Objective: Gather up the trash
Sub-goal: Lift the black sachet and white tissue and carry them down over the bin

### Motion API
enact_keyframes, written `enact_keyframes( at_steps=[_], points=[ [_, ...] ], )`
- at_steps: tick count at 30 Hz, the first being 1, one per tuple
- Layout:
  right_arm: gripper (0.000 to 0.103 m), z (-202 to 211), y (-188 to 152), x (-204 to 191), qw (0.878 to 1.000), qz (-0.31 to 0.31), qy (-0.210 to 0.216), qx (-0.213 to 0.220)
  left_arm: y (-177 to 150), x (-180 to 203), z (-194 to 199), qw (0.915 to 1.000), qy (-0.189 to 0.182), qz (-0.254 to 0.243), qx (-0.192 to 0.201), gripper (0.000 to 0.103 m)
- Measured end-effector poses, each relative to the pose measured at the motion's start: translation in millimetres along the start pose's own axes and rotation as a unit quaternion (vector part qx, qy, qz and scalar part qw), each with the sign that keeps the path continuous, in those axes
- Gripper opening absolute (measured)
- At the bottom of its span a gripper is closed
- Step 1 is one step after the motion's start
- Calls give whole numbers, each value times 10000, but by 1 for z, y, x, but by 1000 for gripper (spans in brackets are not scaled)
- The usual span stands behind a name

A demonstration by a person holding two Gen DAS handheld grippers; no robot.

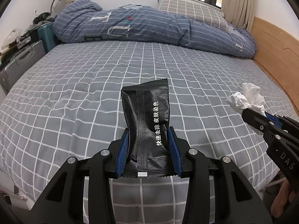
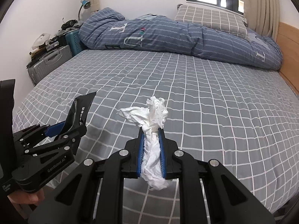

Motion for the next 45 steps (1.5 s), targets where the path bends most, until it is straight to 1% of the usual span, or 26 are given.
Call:
enact_keyframes(
  at_steps=[5, 12, 27, 37, 45],
  points=[
    [14, 18, -19, -7, 10000, -16, 84, -37, -13, 2, 17, 10000, 54, -27, -18, 40],
    [14, 41, -48, -22, 9998, 90, 157, -103, -32, 10, 43, 10000, 29, -26, -4, 40],
    [14, 80, -111, -26, 9992, -17, 186, -353, -97, 32, 86, 9998, -22, -42, -202, 40],
    [14, 95, -171, -27, 9965, -144, 193, -801, -152, 42, 108, 9986, -104, 44, -511, 40],
    [14, 100, -217, -23, 9922, -269, 195, -1203, -192, 47, 118, 9968, -168, 111, -775, 40]
  ],
)
Point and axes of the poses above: each gripper's, at about its wrist camera, not at the fingertips, and z roughly against the way its jaws point, x to its right, y to its top, the point moved 9 cm from there along -z, roughly the way its jaws point, and after that the axes turned 12 degrees about -z, right-handed, at the moved point
